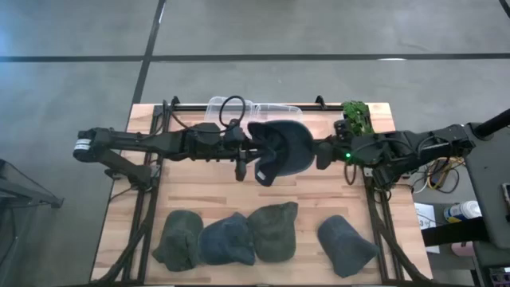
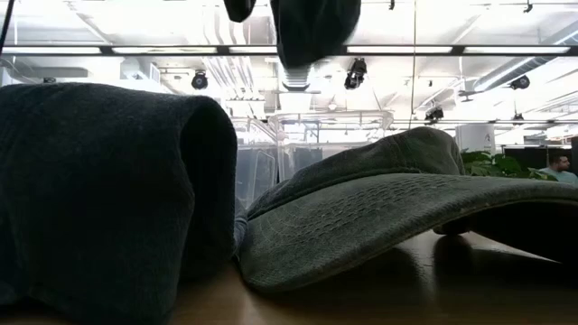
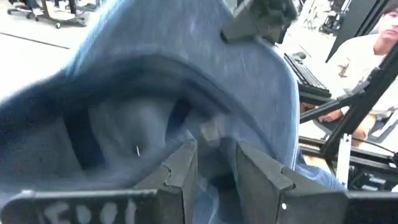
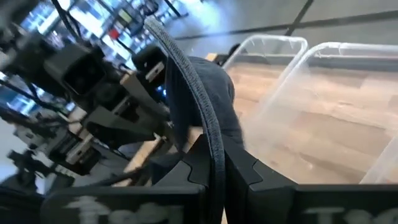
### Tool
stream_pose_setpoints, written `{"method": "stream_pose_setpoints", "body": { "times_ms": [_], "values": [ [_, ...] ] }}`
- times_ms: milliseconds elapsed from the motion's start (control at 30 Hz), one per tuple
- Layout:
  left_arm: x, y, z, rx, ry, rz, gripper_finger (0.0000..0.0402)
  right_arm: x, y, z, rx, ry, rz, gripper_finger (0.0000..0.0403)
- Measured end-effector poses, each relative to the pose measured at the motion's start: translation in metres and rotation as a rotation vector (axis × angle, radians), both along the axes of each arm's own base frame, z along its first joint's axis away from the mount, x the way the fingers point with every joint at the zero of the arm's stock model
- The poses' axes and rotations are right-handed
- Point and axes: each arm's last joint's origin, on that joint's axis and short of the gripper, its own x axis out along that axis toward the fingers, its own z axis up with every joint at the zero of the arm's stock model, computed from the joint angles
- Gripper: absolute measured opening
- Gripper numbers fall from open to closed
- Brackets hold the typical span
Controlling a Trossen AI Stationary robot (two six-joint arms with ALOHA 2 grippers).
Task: Pick & Place hat
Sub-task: Put the middle blue cap into the right transparent bin
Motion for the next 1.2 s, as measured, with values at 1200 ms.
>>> {"method": "stream_pose_setpoints", "body": {
  "times_ms": [1200],
  "values": [
    [-0.005, -0.028, -0.013, 0.288, 0.323, 0.105, 0.0106, 0.028, -0.020, -0.002, -0.012, -0.046, 0.069, 0.0013]
  ]
}}
